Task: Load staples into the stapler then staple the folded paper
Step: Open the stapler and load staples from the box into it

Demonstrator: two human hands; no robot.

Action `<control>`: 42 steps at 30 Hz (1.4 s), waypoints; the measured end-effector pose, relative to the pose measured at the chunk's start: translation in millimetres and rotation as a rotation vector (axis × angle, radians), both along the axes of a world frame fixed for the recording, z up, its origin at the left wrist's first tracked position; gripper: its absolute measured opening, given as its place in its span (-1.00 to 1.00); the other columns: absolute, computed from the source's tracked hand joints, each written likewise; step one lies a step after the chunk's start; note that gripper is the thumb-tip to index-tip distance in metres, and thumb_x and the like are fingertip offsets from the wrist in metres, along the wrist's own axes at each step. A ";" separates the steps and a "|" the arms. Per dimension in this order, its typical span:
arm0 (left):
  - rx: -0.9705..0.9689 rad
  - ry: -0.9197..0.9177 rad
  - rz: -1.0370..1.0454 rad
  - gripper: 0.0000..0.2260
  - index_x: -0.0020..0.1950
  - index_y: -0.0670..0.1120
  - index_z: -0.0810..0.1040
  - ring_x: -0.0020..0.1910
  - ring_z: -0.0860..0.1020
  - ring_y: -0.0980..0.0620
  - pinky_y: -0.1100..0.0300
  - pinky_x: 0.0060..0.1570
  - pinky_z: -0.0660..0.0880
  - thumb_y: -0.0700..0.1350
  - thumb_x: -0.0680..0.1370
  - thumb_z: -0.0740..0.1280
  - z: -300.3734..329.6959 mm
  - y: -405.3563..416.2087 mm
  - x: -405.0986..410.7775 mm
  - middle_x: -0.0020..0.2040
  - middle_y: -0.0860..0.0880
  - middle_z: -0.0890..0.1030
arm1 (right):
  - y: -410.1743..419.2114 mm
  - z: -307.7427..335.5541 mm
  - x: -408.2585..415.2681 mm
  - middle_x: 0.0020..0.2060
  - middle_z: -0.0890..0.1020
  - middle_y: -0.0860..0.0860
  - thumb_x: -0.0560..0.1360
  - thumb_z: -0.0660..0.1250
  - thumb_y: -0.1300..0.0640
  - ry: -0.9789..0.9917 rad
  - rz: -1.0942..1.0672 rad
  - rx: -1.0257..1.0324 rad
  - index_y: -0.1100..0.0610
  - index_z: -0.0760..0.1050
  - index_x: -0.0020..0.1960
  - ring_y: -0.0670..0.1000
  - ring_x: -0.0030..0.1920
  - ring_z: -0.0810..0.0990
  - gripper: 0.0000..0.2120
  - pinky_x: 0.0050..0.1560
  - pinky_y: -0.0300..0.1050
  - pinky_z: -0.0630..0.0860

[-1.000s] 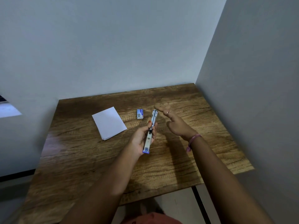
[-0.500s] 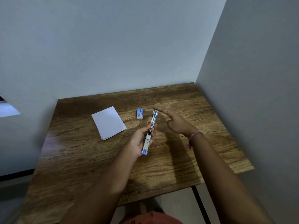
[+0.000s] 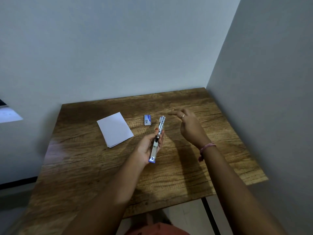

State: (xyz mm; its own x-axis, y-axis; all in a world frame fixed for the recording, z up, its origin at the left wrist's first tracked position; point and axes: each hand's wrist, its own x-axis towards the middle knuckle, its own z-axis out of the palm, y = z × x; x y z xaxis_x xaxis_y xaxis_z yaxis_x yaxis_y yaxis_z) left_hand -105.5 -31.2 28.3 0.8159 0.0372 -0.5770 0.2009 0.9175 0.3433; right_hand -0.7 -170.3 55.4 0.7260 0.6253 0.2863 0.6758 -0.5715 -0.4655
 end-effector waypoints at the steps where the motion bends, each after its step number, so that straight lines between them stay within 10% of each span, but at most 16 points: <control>1: 0.005 0.000 -0.003 -0.84 -0.02 -0.29 0.58 -0.42 0.58 0.10 0.35 -0.44 0.53 -0.20 0.56 0.29 -0.1 0.1 0.2 -0.24 -0.13 0.63 | 0.0 1.2 -1.2 0.29 0.46 0.03 0.42 0.11 0.48 -0.046 -0.002 -0.068 -0.06 0.45 0.30 0.07 0.31 0.39 -0.39 0.28 0.12 0.35; 13: 0.106 0.019 -0.013 -0.86 0.01 -0.28 0.57 -0.40 0.58 0.10 0.35 -0.44 0.53 -0.21 0.56 0.30 -1.0 1.6 0.3 -0.22 -0.13 0.66 | 4.5 11.4 -0.9 0.26 0.52 0.06 0.43 -0.01 0.28 -0.431 0.036 -0.432 -0.04 0.46 0.25 0.14 0.25 0.47 -0.49 0.24 0.19 0.32; 30: 0.134 0.034 -0.025 -0.73 -0.31 -0.22 0.71 -0.44 0.57 0.12 0.34 -0.47 0.52 -0.18 0.53 0.33 -11.1 10.3 -0.2 -0.27 -0.10 0.65 | -7.7 0.9 0.5 0.30 0.46 0.00 0.42 0.15 0.48 -0.167 0.105 -0.301 -0.05 0.54 0.16 0.06 0.34 0.37 -0.46 0.21 0.07 0.32; 42: 0.181 0.060 -0.042 -0.84 0.05 -0.27 0.57 -0.37 0.56 0.11 0.35 -0.44 0.52 -0.20 0.54 0.33 -9.0 4.1 -3.2 -0.14 -0.12 0.64 | -1.8 -1.9 -6.0 0.35 0.42 0.05 0.43 0.11 0.48 -0.260 0.125 -0.309 -0.08 0.39 0.35 0.12 0.34 0.37 -0.36 0.20 0.10 0.32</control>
